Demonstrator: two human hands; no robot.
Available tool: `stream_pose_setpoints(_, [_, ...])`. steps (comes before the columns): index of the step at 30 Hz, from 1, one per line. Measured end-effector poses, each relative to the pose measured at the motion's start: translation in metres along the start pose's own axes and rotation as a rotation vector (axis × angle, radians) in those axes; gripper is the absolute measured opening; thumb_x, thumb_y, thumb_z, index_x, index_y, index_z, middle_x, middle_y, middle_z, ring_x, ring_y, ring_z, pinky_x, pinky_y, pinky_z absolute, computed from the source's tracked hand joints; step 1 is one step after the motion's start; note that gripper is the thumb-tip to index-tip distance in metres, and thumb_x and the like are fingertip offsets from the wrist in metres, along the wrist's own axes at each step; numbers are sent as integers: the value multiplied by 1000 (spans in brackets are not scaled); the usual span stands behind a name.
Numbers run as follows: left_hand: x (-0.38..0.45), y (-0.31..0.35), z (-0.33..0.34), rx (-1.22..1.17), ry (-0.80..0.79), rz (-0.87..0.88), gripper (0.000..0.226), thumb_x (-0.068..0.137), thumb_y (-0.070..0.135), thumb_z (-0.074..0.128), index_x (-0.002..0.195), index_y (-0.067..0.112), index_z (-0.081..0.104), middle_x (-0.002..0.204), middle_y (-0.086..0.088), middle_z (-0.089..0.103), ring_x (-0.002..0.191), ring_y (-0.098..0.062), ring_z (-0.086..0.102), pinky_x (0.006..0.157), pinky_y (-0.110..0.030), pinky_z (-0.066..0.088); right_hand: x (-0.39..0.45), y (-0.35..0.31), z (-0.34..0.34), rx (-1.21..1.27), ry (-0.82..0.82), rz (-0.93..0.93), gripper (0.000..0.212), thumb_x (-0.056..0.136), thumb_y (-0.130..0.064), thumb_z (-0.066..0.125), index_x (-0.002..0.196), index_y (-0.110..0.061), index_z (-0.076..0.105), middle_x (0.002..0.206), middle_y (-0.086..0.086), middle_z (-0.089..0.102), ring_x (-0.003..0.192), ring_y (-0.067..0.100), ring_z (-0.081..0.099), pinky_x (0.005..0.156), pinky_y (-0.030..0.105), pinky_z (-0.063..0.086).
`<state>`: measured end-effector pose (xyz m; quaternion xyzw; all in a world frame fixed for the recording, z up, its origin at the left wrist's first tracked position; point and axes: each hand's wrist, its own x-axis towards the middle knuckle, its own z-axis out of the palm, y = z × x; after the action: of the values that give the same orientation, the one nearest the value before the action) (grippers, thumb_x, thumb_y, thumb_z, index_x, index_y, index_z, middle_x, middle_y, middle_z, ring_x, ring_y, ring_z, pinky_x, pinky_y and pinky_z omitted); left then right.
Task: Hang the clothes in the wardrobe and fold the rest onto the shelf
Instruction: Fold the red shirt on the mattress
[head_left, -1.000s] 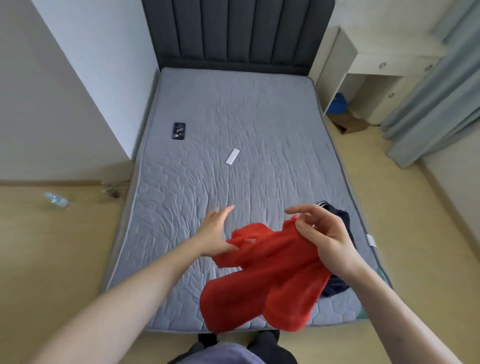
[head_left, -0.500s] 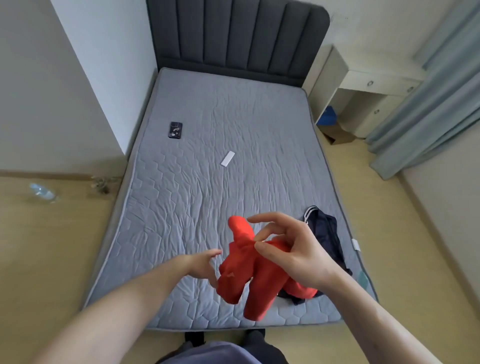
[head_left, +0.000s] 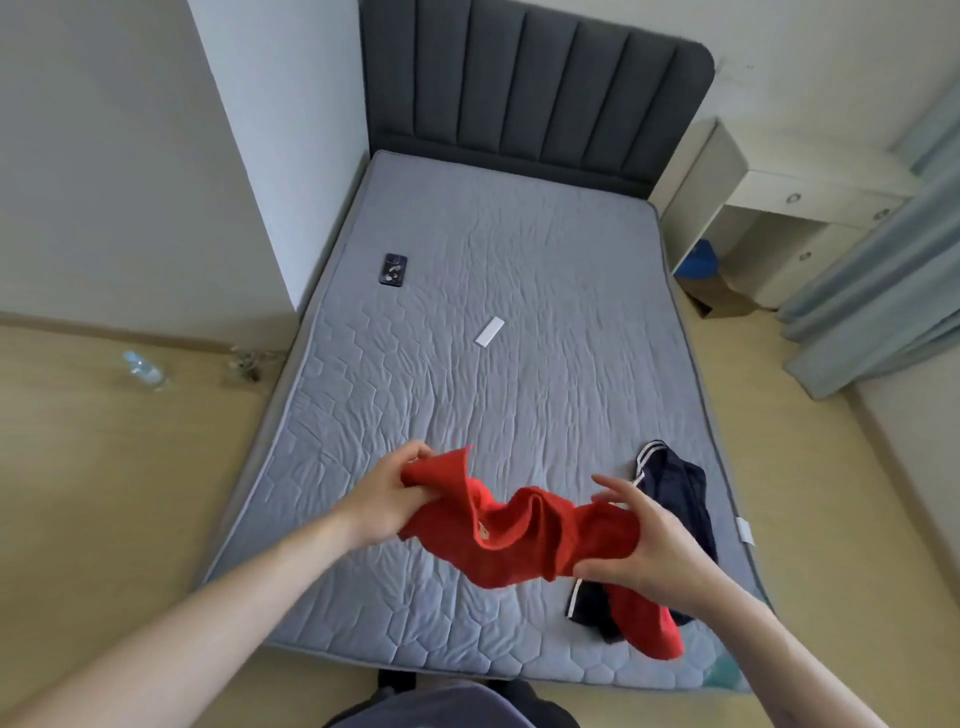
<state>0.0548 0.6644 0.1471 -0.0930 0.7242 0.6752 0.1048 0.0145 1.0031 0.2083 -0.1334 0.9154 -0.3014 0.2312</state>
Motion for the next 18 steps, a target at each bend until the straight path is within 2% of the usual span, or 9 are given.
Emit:
stream_pose_setpoints(2, [-3,17,6,23,-84,77,17,87,7,70,91,12,54,68,1,53,64,-11,46,56,-21,38,13,0,30,-133,-130,-13,130,42,-85,81,153,-48,24,135,-32,40,128,1,39,108,33,37])
stream_pose_setpoints(4, [-6,32,14,58,-142,98,20,92,1,68,91,16,55,67,6,54,62,-8,43,57,-19,36,28,-12,64,-72,-192,-75,128,44,-82,83,153,-42,28,138,-25,43,129,5,40,110,37,38])
stream_pose_setpoints(6, [-11,41,20,108,-190,114,19,92,3,66,92,19,55,65,10,56,59,-7,46,57,-20,37,42,-22,96,112,-149,-150,89,57,-57,91,136,-44,51,128,-25,58,121,1,55,103,31,46])
stream_pose_setpoints(8, [-19,51,20,143,-226,114,19,92,7,66,92,24,57,68,6,62,61,-8,57,60,-21,45,54,-25,120,164,-63,-154,58,72,-37,89,123,-46,61,120,-24,66,115,-1,61,95,21,47])
stream_pose_setpoints(10, [-26,61,12,124,-237,96,20,92,9,66,92,27,59,73,1,65,68,-14,63,66,-28,50,64,-22,135,78,-9,-76,35,84,-32,79,117,-31,70,109,-15,70,110,13,67,83,17,47])
stream_pose_setpoints(11, [-29,66,6,118,-237,95,19,92,10,66,92,28,60,74,0,63,70,-16,61,68,-32,50,67,-21,140,65,9,-37,31,85,-34,76,116,-28,70,104,-13,71,107,18,68,77,16,46])
stream_pose_setpoints(13, [-35,75,-6,138,-249,116,12,92,15,65,93,27,63,76,2,62,73,-14,56,71,-30,46,71,-21,143,129,8,-9,48,82,-40,76,126,-26,66,118,-7,69,115,16,64,88,24,48])
stream_pose_setpoints(16, [-39,86,-21,169,-252,153,8,92,16,64,95,21,70,85,4,67,82,-8,60,78,-22,47,77,-33,141,170,-82,-67,93,66,-58,83,145,-25,50,144,-4,53,133,14,51,110,38,44])
stream_pose_setpoints(18, [-40,93,-30,177,-237,177,10,92,16,64,96,20,72,89,4,70,86,-7,61,81,-19,48,80,-43,144,152,-118,-114,98,61,-62,84,145,-26,50,143,-7,55,132,12,52,111,35,43])
